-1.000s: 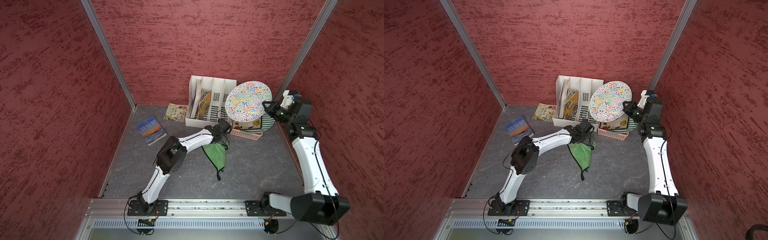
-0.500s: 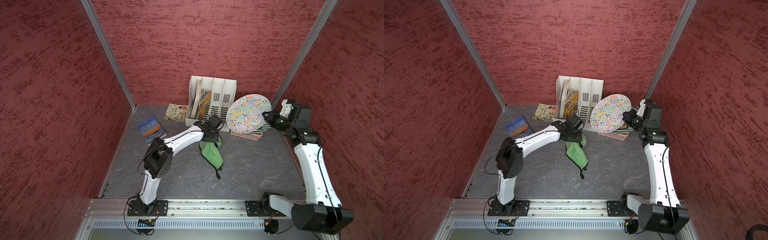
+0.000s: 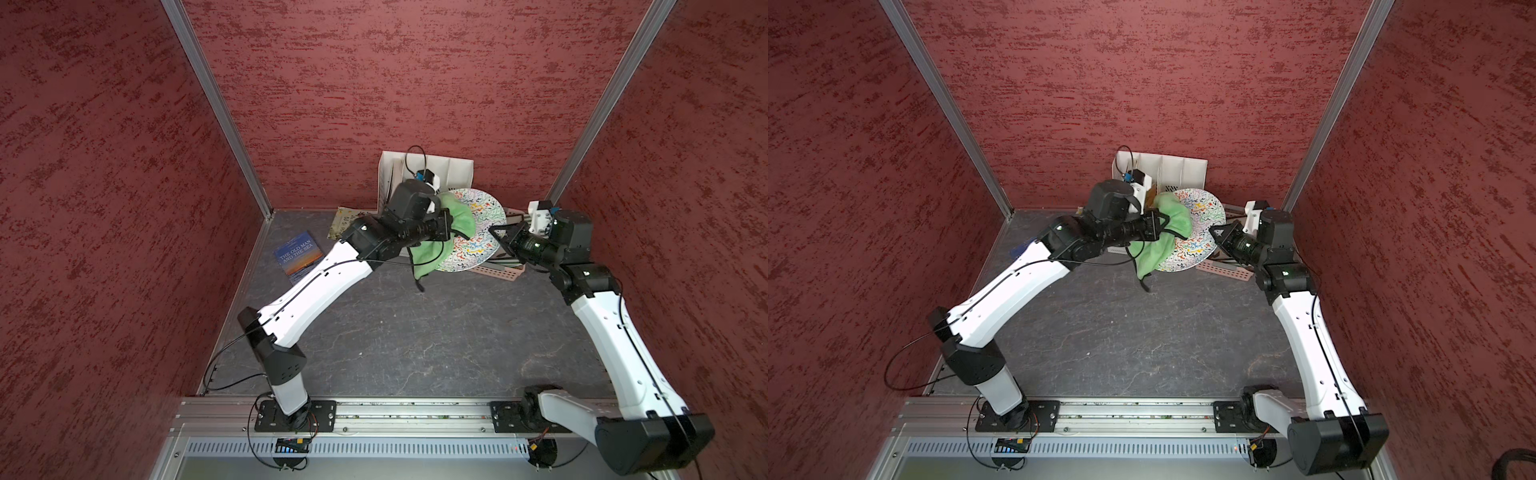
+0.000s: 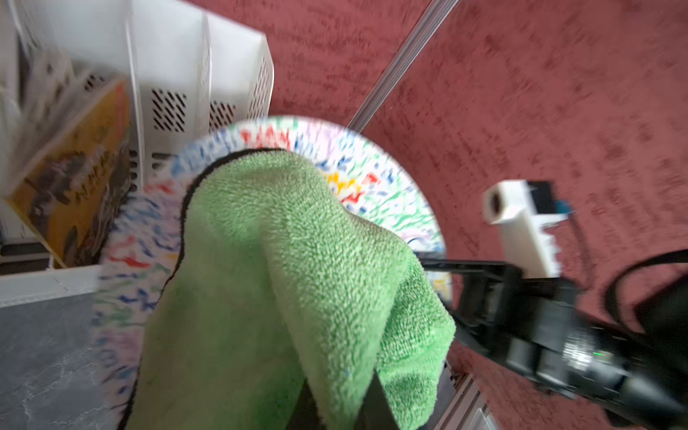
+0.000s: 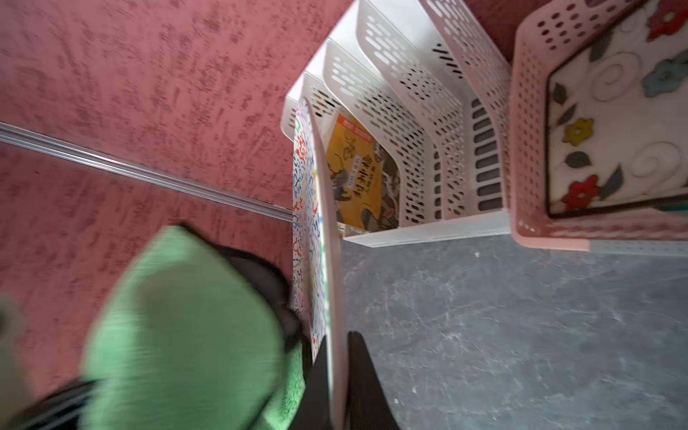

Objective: Wipe the wet plate dry
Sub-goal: Wipe the plate with towel.

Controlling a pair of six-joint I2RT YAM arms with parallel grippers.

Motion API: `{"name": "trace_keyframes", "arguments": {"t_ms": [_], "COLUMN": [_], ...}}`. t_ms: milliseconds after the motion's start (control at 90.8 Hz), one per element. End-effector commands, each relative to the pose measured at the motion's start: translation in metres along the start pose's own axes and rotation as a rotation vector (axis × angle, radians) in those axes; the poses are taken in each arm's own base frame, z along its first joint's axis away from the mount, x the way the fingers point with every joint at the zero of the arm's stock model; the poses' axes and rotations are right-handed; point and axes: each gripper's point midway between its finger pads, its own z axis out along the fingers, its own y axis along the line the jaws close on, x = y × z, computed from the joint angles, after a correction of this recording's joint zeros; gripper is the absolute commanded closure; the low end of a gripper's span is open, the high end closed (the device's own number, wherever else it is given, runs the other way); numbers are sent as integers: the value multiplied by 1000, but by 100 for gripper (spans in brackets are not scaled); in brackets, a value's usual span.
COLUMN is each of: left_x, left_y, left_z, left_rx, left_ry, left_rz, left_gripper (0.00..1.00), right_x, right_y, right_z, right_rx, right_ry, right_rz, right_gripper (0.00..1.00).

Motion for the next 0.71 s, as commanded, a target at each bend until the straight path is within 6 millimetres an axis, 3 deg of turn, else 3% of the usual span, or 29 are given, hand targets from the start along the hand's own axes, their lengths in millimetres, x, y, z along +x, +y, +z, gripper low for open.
{"name": "trace_keyframes", "arguments": {"t_ms": [0,132,286,364,441,529,694], "left_x": [31,38,29,38,46,42,12], "left_y": [3,-7,-64,-67,-49,-2,88], "left_z": [23,32,26,29,33,35,13], "left_rx": [-1,72,418,456,401,238,24], "left_ry": [120,144,180,236,257,225,128], "left_rz": [-40,-79,-76,-61,-54,-97,-210], "left_gripper": [100,100,100,100,100,100,100], "right_x": [-22,-24,-23,-31,-43,-51,-33], "right_y": [68,81,84,91,98,105,116], "right_z": [-23,-27,-10,-5,-6,-8,-16], "right_rx": [-232,-274,-296,-321,-339,-350,-416], "right_ry": [-89,-95,-85,-97,-140,-170,-119], "right_rz": [30,69,134,167,168,142,3], "right_gripper": [100,100,100,100,100,100,100]}}
